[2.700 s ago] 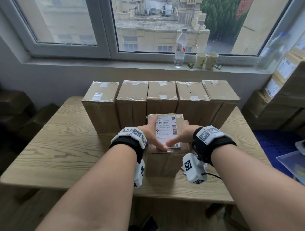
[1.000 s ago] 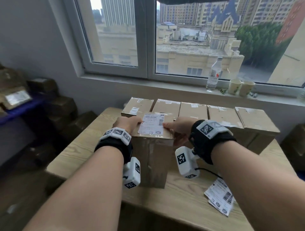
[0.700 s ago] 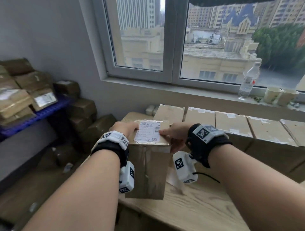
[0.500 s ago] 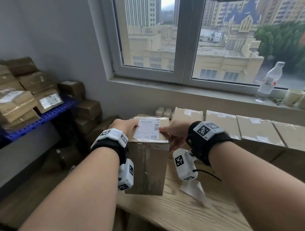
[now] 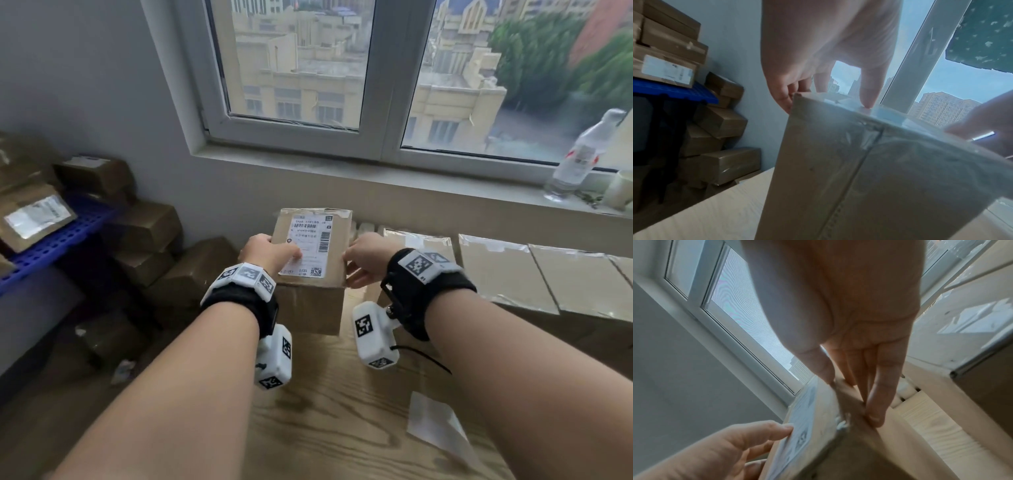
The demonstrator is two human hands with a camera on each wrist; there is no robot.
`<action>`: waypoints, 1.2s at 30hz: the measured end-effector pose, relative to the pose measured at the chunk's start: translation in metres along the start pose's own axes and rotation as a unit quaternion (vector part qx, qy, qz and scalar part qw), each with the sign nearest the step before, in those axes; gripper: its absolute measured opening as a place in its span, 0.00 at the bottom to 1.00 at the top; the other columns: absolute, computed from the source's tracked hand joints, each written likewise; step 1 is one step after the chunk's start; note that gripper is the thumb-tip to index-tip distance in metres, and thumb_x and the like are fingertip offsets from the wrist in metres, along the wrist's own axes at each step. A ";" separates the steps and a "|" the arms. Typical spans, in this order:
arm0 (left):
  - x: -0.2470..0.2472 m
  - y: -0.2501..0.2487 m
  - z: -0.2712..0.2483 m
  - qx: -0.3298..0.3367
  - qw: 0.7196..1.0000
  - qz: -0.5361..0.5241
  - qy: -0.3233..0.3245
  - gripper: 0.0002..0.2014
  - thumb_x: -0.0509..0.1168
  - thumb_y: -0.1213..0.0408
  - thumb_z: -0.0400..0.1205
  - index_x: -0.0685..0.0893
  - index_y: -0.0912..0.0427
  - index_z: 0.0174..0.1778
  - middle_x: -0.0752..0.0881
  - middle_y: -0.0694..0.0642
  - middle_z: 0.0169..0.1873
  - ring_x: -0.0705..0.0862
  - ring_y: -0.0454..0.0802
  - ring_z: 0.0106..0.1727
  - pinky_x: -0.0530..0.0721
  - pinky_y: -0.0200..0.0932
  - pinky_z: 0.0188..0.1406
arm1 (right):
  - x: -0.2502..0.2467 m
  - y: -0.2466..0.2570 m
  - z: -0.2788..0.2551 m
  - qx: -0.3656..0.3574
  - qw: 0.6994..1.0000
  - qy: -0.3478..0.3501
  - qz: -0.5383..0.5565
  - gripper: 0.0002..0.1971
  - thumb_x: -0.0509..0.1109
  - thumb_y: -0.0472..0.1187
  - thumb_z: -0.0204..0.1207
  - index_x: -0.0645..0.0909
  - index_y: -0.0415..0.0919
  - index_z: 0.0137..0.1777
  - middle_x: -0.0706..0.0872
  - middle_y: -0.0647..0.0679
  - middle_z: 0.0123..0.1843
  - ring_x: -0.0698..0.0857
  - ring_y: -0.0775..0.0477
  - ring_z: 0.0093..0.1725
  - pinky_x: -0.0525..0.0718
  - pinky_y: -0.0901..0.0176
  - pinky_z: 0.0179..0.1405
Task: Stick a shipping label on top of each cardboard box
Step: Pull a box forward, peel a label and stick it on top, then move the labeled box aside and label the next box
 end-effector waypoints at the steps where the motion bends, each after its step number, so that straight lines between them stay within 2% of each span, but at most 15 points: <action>1: 0.004 -0.001 0.006 0.003 1.000 0.003 0.006 0.16 0.76 0.56 0.68 0.87 0.55 0.51 0.89 0.51 0.48 0.86 0.53 0.51 0.83 0.44 0.51 | 0.000 0.001 0.006 0.001 1.000 -0.006 0.003 0.15 0.56 0.27 0.81 0.78 0.23 0.62 0.88 0.28 0.53 0.88 0.38 0.36 0.90 0.45 0.44; 3: 0.012 -0.003 0.018 0.011 1.000 0.011 0.016 0.19 0.77 0.56 0.68 0.87 0.54 0.54 0.89 0.51 0.50 0.86 0.53 0.53 0.83 0.46 0.55 | -0.002 0.000 0.017 0.002 1.000 -0.016 0.010 0.17 0.58 0.25 0.79 0.77 0.23 0.66 0.86 0.27 0.58 0.86 0.39 0.41 0.89 0.42 0.53; 5: 0.019 -0.006 0.027 0.024 0.999 0.019 0.019 0.19 0.77 0.58 0.69 0.87 0.55 0.55 0.89 0.51 0.52 0.85 0.54 0.56 0.82 0.45 0.56 | -0.005 -0.003 0.025 0.001 1.000 -0.026 0.013 0.17 0.63 0.27 0.79 0.76 0.24 0.68 0.85 0.29 0.60 0.85 0.41 0.44 0.89 0.49 0.50; 7: 0.025 -0.008 0.034 0.034 0.999 0.023 0.020 0.19 0.76 0.61 0.69 0.87 0.57 0.57 0.89 0.52 0.53 0.84 0.54 0.57 0.81 0.44 0.56 | -0.007 -0.007 0.033 0.005 0.999 -0.028 0.018 0.18 0.64 0.28 0.79 0.76 0.25 0.68 0.85 0.32 0.53 0.86 0.41 0.45 0.89 0.52 0.48; 9: 0.030 -0.009 0.038 0.043 0.999 0.019 0.019 0.22 0.77 0.62 0.69 0.85 0.57 0.60 0.88 0.53 0.56 0.84 0.54 0.60 0.81 0.45 0.60 | -0.006 -0.011 0.040 0.014 0.999 -0.027 0.014 0.17 0.64 0.28 0.79 0.77 0.25 0.68 0.83 0.36 0.50 0.88 0.38 0.49 0.90 0.52 0.48; 11: 0.035 -0.007 0.042 0.047 0.999 0.008 0.020 0.29 0.78 0.63 0.68 0.82 0.56 0.67 0.87 0.53 0.61 0.83 0.53 0.63 0.80 0.45 0.63 | -0.005 -0.015 0.044 0.026 0.999 -0.032 0.015 0.16 0.63 0.28 0.79 0.77 0.25 0.66 0.86 0.35 0.53 0.89 0.34 0.56 0.89 0.47 0.54; 14: 0.039 -0.001 0.046 0.041 0.999 -0.012 0.013 0.35 0.80 0.65 0.68 0.77 0.57 0.73 0.85 0.53 0.65 0.82 0.51 0.65 0.77 0.43 0.64 | -0.007 -0.018 0.048 0.040 0.997 -0.053 0.032 0.14 0.62 0.26 0.80 0.78 0.25 0.64 0.86 0.30 0.59 0.89 0.32 0.55 0.88 0.41 0.57; 19: 0.041 -0.002 0.049 0.027 0.999 -0.019 0.013 0.34 0.79 0.69 0.68 0.77 0.57 0.71 0.84 0.54 0.64 0.82 0.52 0.63 0.78 0.42 0.58 | -0.009 -0.021 0.046 0.044 0.997 -0.049 0.033 0.15 0.62 0.28 0.81 0.76 0.26 0.66 0.86 0.31 0.60 0.89 0.34 0.56 0.86 0.41 0.60; 23: 0.044 -0.009 0.048 0.033 0.999 0.022 0.003 0.37 0.78 0.66 0.67 0.75 0.54 0.73 0.81 0.54 0.67 0.79 0.54 0.66 0.78 0.47 0.63 | -0.020 -0.020 0.035 0.026 0.998 -0.054 0.012 0.14 0.63 0.30 0.82 0.76 0.27 0.66 0.86 0.33 0.59 0.89 0.38 0.56 0.87 0.46 0.59; 25: 0.044 -0.020 0.043 0.050 0.997 0.047 -0.023 0.35 0.74 0.65 0.69 0.74 0.53 0.73 0.77 0.57 0.69 0.76 0.55 0.69 0.76 0.48 0.67 | -0.031 -0.018 0.029 -0.006 0.997 -0.078 -0.015 0.12 0.63 0.30 0.81 0.80 0.29 0.62 0.88 0.34 0.54 0.90 0.39 0.54 0.88 0.46 0.57; 28: 0.046 -0.049 0.030 0.108 0.989 0.081 -0.065 0.24 0.66 0.68 0.75 0.78 0.54 0.69 0.73 0.60 0.68 0.72 0.58 0.71 0.71 0.46 0.69 | -0.056 -0.013 0.019 -0.064 0.983 -0.141 -0.097 0.09 0.64 0.31 0.77 0.86 0.35 0.49 0.91 0.39 0.47 0.91 0.42 0.48 0.90 0.45 0.52; 30: 0.055 -0.070 0.020 0.144 0.983 0.094 -0.063 0.20 0.62 0.70 0.76 0.80 0.54 0.65 0.73 0.60 0.67 0.72 0.58 0.70 0.72 0.45 0.67 | -0.075 -0.012 0.010 -0.090 0.965 -0.188 -0.162 0.09 0.65 0.35 0.75 0.88 0.41 0.44 0.92 0.44 0.48 0.90 0.43 0.49 0.89 0.49 0.54; 33: 0.077 -0.093 0.005 0.181 0.978 0.102 -0.030 0.19 0.60 0.72 0.76 0.82 0.55 0.62 0.76 0.59 0.65 0.76 0.56 0.66 0.75 0.43 0.62 | -0.100 -0.019 -0.005 -0.100 0.933 -0.240 -0.247 0.12 0.65 0.40 0.75 0.87 0.49 0.55 0.90 0.49 0.56 0.86 0.45 0.57 0.84 0.53 0.59; 36: 0.109 -0.106 -0.009 0.194 0.975 0.101 0.026 0.19 0.62 0.70 0.77 0.81 0.56 0.64 0.81 0.57 0.64 0.80 0.54 0.64 0.77 0.43 0.59 | -0.115 -0.036 -0.015 -0.092 0.919 -0.253 -0.287 0.15 0.65 0.42 0.75 0.84 0.48 0.61 0.88 0.49 0.60 0.84 0.45 0.61 0.81 0.52 0.62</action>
Point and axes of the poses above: each hand's wrist, its own z-axis towards the middle knuckle, its own x-axis out of the palm, y = z × x, the point moved 8 cm from there along z, towards the middle knuckle
